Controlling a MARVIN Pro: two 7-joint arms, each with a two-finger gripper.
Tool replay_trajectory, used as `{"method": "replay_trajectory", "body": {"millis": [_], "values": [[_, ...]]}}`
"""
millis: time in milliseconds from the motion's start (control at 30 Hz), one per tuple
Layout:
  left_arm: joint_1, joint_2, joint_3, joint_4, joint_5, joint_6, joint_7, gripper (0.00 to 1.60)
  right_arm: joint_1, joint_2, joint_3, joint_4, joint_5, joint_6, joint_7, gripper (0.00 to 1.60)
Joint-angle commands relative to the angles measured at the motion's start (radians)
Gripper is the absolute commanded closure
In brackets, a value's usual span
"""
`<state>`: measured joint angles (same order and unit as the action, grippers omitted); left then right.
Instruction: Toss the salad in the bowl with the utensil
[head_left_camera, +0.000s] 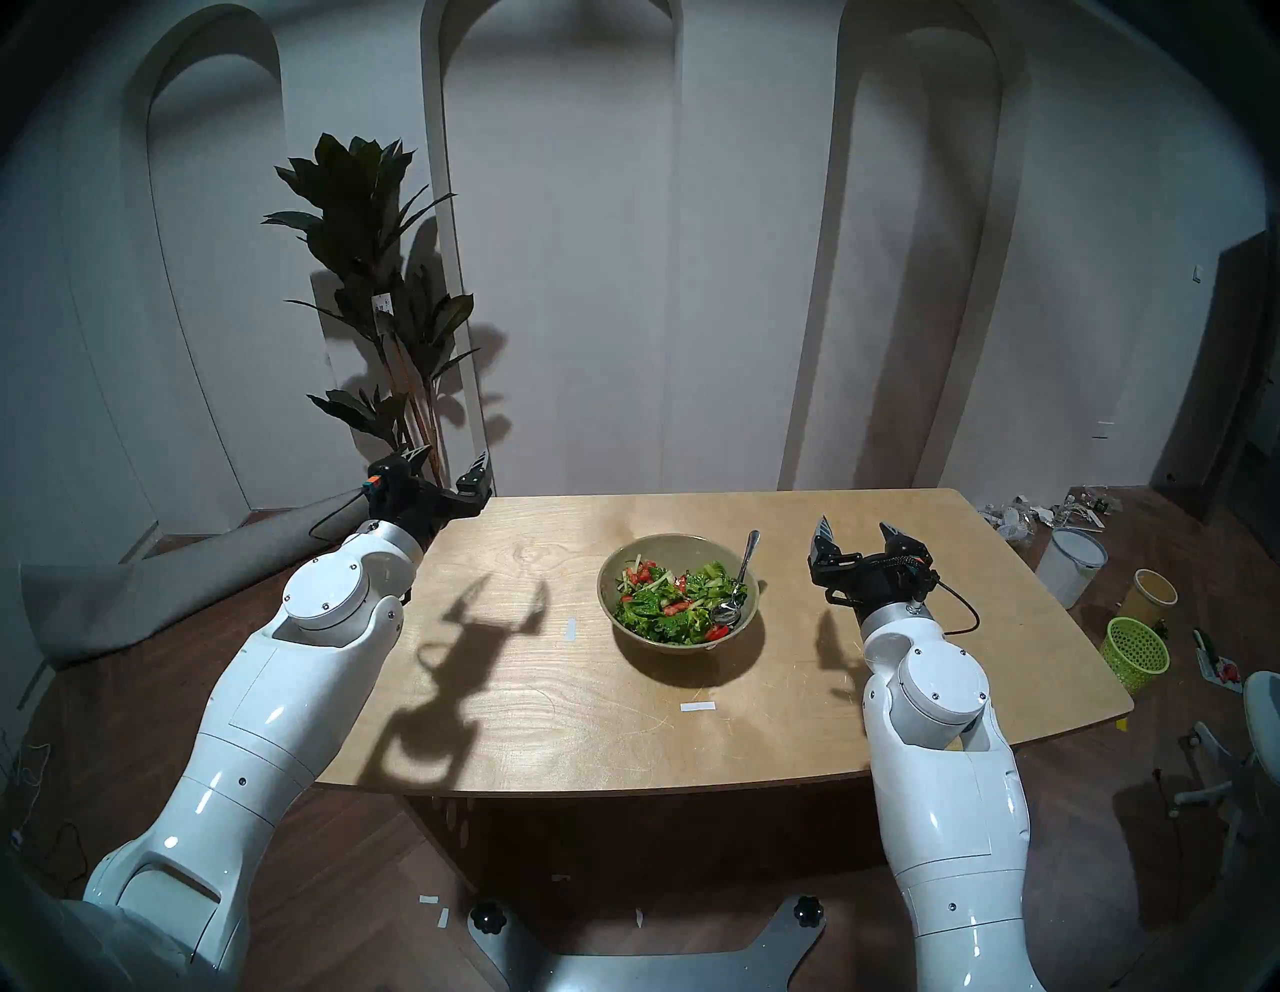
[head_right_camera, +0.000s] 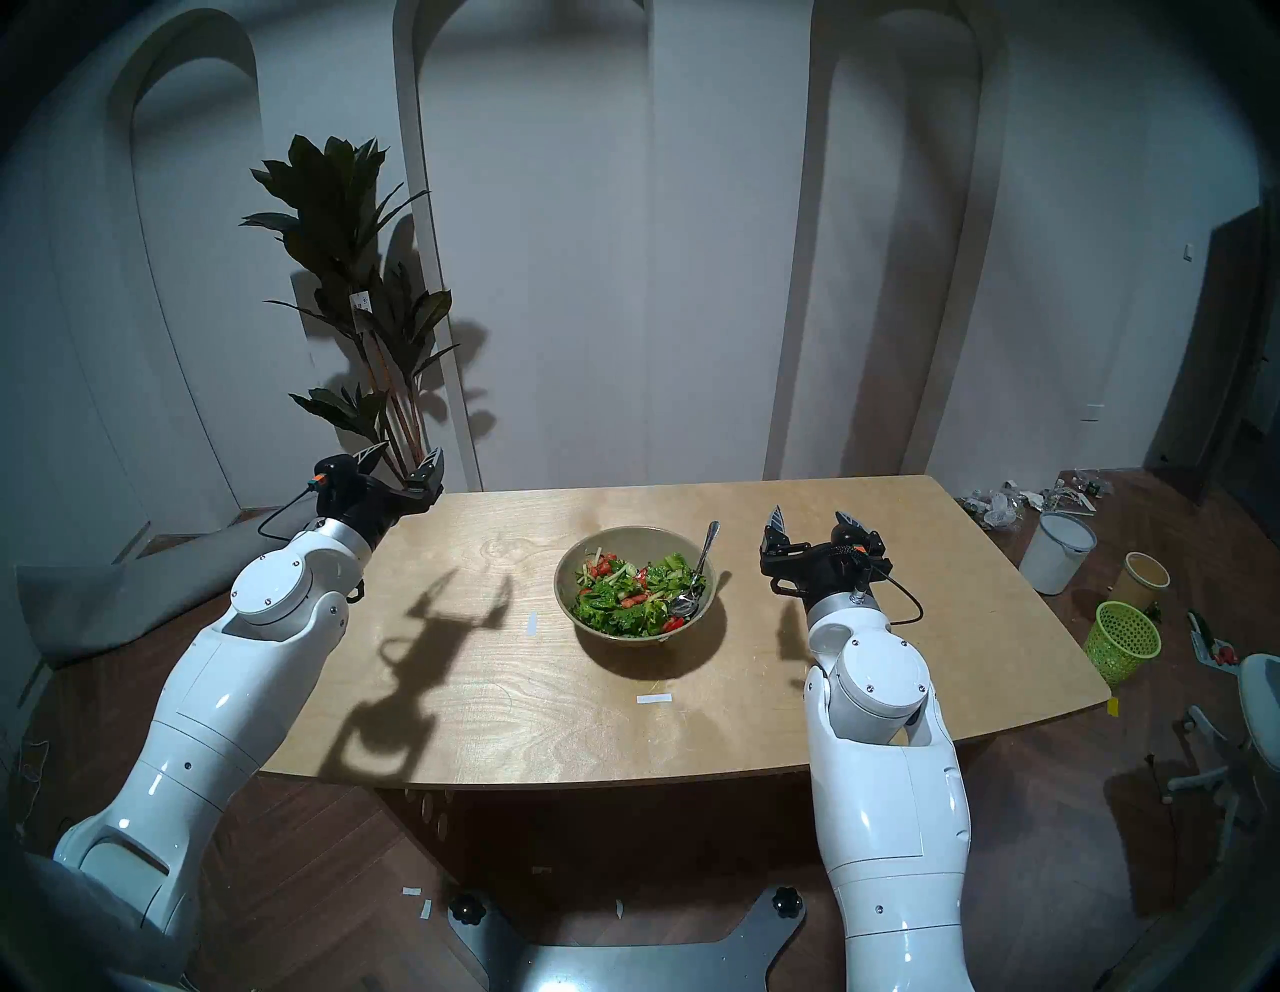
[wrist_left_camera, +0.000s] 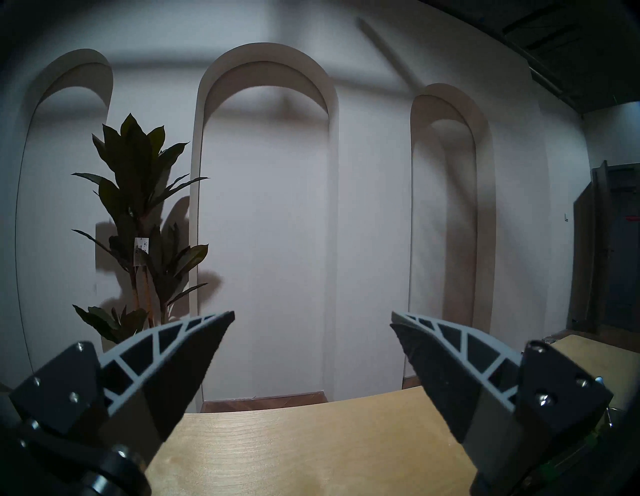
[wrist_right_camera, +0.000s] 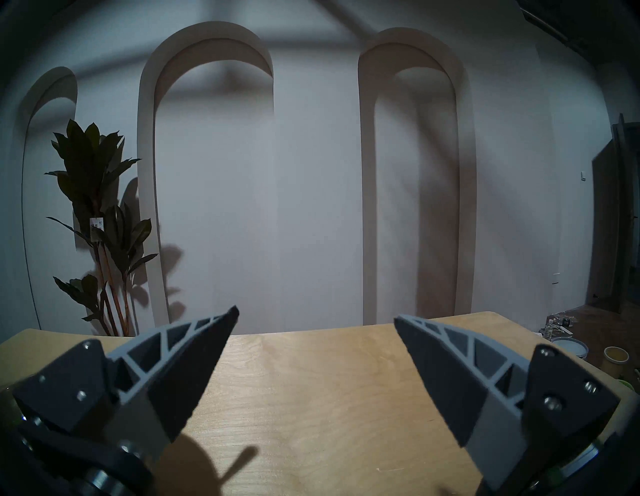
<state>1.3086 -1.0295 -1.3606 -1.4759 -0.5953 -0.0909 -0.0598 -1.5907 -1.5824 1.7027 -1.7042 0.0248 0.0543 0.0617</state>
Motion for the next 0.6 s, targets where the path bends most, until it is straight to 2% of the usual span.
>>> {"method": "replay_trajectory", "body": {"millis": [0, 567], "values": [[-0.029, 0.005, -0.009, -0.007, 0.004, -0.023, -0.013, 0.0, 0.004, -0.001, 0.001, -0.029, 0.003, -0.01, 0.0, 0.0], [-0.03, 0.005, -0.009, -0.004, 0.004, -0.027, -0.017, 0.0, 0.004, 0.002, -0.002, -0.029, 0.005, -0.011, -0.003, 0.0]]}}
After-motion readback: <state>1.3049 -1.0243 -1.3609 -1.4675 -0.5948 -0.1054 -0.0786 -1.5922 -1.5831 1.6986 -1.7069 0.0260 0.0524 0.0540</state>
